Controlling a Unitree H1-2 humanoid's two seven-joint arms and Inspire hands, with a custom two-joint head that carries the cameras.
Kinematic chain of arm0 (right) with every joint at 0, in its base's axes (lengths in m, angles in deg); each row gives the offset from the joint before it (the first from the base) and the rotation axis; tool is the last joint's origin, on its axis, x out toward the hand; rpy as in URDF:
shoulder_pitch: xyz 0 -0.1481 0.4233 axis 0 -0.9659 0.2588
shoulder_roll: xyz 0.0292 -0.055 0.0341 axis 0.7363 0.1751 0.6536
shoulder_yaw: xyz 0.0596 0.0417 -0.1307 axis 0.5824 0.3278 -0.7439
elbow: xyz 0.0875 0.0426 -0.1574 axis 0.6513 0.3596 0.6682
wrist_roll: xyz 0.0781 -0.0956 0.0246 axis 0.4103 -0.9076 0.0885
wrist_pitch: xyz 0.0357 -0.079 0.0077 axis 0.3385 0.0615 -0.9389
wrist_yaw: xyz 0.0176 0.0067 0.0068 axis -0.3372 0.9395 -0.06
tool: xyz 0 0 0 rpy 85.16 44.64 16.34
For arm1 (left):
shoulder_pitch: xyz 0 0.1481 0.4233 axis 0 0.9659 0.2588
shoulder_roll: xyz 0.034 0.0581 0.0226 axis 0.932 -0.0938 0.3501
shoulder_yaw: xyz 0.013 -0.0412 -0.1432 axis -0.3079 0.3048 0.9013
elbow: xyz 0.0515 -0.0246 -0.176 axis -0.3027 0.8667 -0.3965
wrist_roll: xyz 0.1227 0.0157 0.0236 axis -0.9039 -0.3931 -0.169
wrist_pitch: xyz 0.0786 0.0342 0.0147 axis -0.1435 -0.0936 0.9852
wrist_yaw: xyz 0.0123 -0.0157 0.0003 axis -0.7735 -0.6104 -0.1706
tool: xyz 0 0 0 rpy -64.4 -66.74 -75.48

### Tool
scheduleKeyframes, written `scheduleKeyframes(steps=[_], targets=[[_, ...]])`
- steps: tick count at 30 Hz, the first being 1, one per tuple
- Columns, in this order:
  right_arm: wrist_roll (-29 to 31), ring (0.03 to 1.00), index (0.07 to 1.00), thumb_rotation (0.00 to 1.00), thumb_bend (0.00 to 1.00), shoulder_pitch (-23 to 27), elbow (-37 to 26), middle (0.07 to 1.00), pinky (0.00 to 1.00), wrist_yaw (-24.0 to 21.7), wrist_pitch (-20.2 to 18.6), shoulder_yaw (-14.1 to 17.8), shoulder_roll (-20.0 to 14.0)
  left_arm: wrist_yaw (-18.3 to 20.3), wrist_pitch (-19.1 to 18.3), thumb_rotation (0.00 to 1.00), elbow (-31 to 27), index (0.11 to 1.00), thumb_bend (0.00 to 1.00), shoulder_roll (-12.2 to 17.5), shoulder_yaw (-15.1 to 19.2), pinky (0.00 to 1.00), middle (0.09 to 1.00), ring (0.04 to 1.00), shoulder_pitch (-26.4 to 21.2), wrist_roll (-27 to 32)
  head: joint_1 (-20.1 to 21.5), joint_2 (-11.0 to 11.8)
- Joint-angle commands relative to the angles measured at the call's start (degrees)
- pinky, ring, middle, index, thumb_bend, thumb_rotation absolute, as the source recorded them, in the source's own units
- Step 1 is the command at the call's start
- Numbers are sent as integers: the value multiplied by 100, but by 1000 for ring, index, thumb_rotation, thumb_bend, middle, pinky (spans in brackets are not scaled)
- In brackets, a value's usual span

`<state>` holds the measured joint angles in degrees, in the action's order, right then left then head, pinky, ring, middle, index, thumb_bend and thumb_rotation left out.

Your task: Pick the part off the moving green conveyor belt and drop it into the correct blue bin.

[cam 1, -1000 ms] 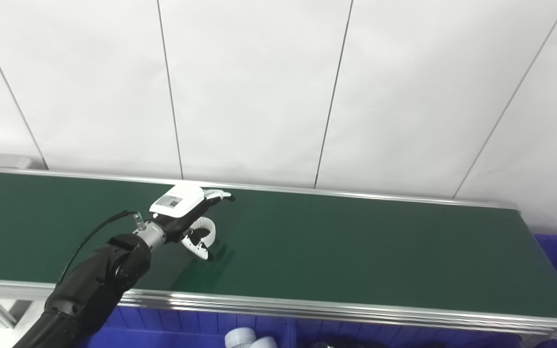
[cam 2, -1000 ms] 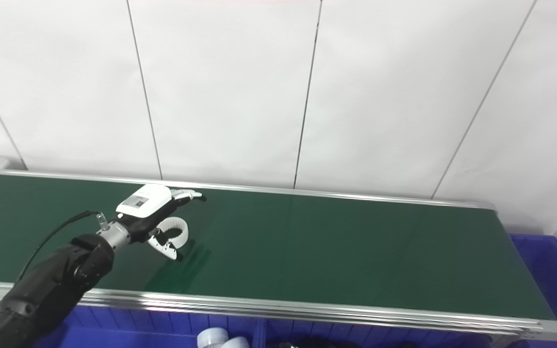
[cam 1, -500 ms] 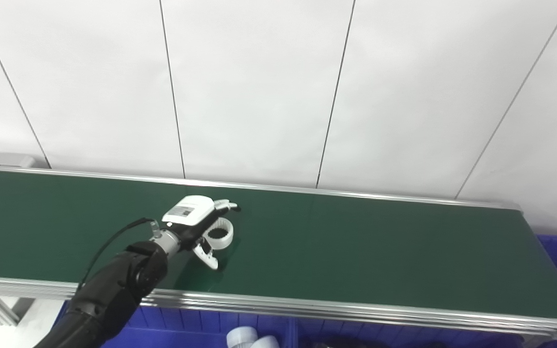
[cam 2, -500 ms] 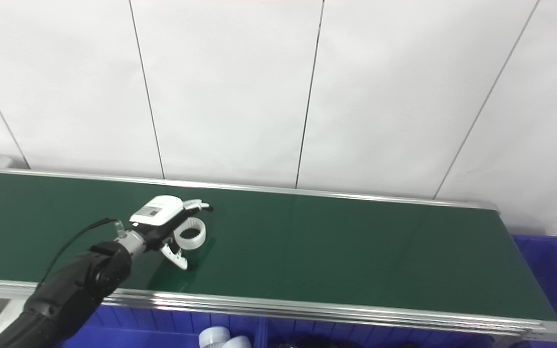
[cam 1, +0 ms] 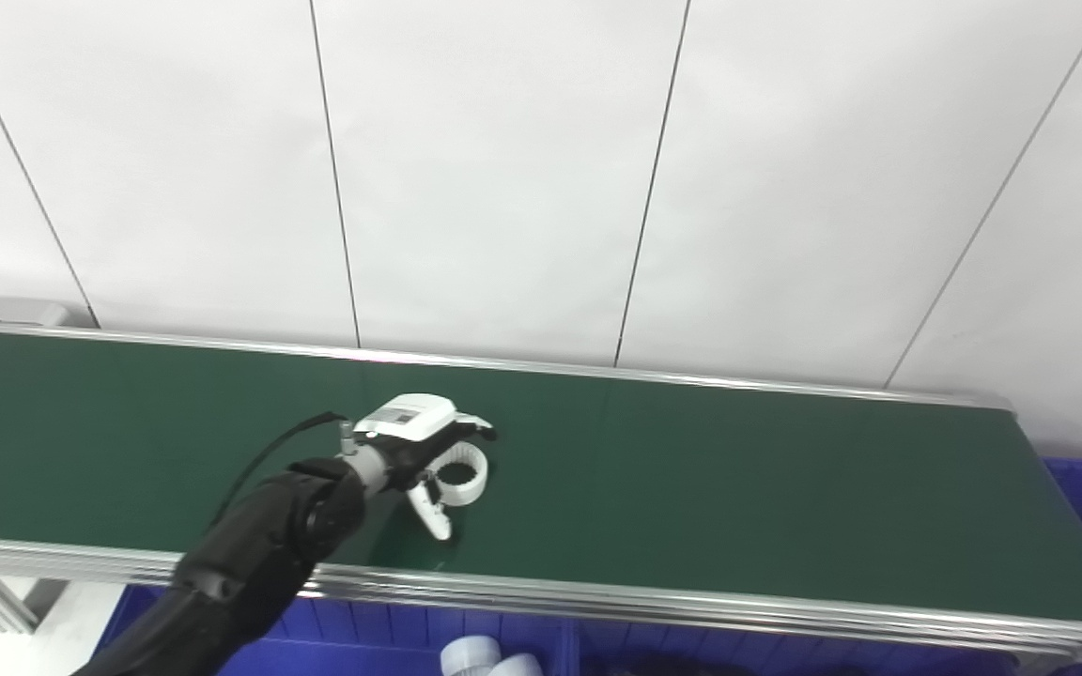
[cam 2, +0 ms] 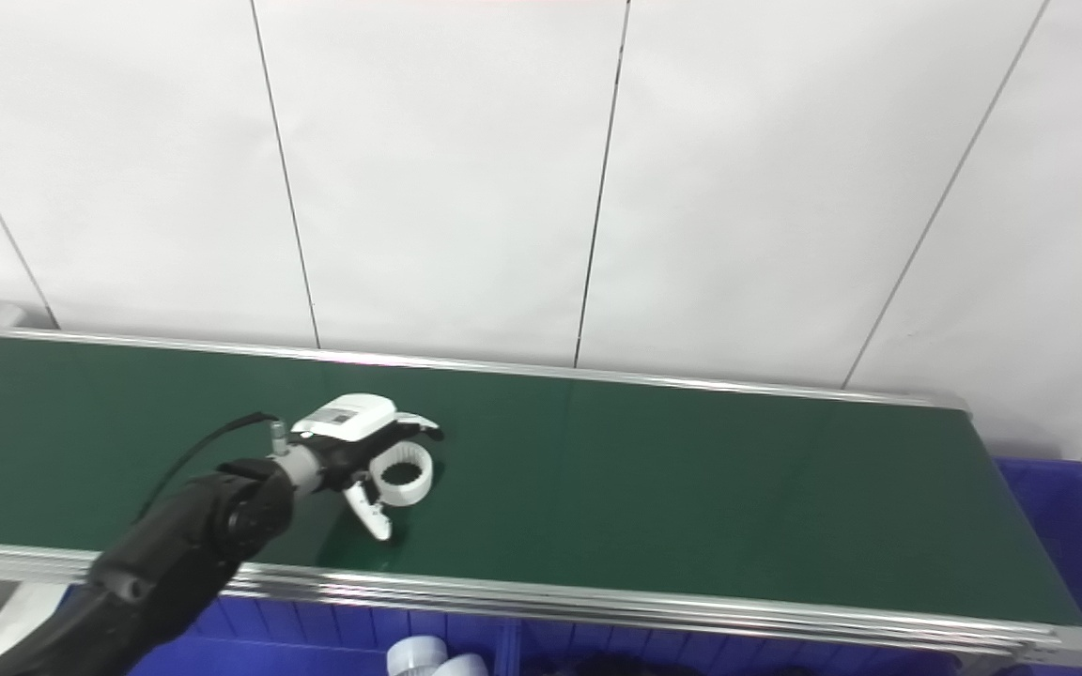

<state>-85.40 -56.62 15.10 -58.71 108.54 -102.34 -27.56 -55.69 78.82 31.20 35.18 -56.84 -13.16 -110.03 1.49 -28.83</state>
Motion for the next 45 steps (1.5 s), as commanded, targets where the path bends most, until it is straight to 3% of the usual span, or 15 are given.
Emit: scheduleKeyframes(steps=[1,6,12,14,17,27,31,33,39,45], targets=[[29,942,924,954,332,-2,-191,952,904,80,348,12,23,-8,-46,0,-23,762,869,-145,-97,416,832,585,-231,-42,14,-8],[-1,940,921,956,337,-37,-222,950,902,110,348,21,34,56,-121,0,-19,689,797,-280,-214,342,785,473,-272,-39,37,-23],[-7,941,924,953,328,-44,-242,954,900,114,349,36,39,-113,72,0,30,626,757,-315,-262,319,708,433,-325,-11,63,-28],[-20,937,925,960,324,-36,-244,951,897,128,350,37,34,-138,117,0,13,618,528,-292,-314,314,700,450,-352,-30,73,-28],[-15,934,923,957,322,-28,-249,948,894,141,351,43,35,-129,169,0,21,613,483,-274,-361,306,708,453,-393,-42,83,-29],[-29,928,919,962,327,-116,-353,946,888,72,350,140,25,-152,405,0,-57,566,473,-278,-303,293,682,451,-392,91,177,-74],[-29,928,919,957,318,-135,-387,944,889,61,350,155,-2,-202,419,0,-110,500,472,-300,-202,276,651,450,-372,171,167,-75],[-40,930,922,961,320,-144,-402,945,897,38,348,179,0,-208,394,0,-202,425,494,-303,-96,269,533,450,-334,275,153,-74],[-41,930,923,967,318,-149,-410,946,890,15,348,181,6,-162,438,0,-507,387,502,-191,44,265,493,449,-269,373,131,-81],[-35,932,921,958,316,-123,-399,947,896,-5,348,167,27,292,123,0,-1448,404,502,38,260,262,493,449,-65,582,105,-115]])
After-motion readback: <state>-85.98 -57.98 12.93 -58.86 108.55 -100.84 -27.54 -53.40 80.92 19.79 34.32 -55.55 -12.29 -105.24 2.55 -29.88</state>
